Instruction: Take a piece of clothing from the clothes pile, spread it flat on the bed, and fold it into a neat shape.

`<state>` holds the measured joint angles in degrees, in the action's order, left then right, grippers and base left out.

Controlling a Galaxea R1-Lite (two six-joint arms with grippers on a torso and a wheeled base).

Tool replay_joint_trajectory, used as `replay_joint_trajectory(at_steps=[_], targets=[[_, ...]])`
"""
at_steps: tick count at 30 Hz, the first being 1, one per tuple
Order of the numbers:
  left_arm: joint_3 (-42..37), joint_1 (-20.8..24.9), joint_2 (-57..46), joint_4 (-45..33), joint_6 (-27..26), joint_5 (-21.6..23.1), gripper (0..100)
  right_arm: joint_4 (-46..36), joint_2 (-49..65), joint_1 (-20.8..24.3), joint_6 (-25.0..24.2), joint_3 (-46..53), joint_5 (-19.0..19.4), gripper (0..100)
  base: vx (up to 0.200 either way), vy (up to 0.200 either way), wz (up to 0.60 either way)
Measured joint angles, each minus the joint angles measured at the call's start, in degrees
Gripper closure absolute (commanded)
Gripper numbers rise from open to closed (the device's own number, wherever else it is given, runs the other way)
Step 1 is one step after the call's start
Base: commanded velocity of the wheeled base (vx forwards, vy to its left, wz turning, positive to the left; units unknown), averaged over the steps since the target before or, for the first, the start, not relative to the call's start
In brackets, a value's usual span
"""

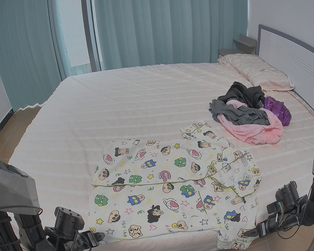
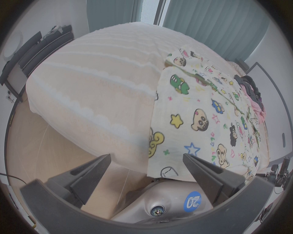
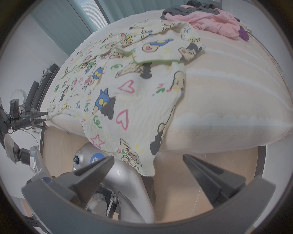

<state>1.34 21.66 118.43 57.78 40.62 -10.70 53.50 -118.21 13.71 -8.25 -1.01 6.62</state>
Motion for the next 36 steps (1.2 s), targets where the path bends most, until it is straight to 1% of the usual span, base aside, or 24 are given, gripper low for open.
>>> replay_joint_trajectory(at_steps=[7,12,21,25,30,36], targets=[[-0.13,-1.11,-6.36,-0.01,-3.43,-1.01,0,0.30,3.55,-0.41,-1.57,0.02,-0.88,0,0.000,0.000,0.00],[0.13,-2.15,-11.15,0.13,-3.91,-0.89,0,0.82,5.29,-0.57,-3.29,0.02,-1.05,0,0.000,0.000,0.00],[1.24,-4.77,-15.13,0.16,-3.32,-0.21,0,1.15,9.14,-0.68,-7.86,-1.38,-1.10,0,0.200,0.000,0.00],[1.41,-5.07,-15.62,0.18,-3.34,-0.11,0,1.21,10.02,-0.73,-10.41,-2.57,-1.07,0,0.200,0.000,0.00],[1.46,-5.11,-15.87,0.18,-3.40,-0.10,0,1.91,10.52,-0.68,-12.30,-3.80,-1.01,0,0.200,0.000,0.00],[1.46,-5.07,-15.96,0.21,-3.47,-0.13,0,3.89,10.80,-0.55,-16.04,-6.60,-1.01,0,0.000,0.000,0.00]])
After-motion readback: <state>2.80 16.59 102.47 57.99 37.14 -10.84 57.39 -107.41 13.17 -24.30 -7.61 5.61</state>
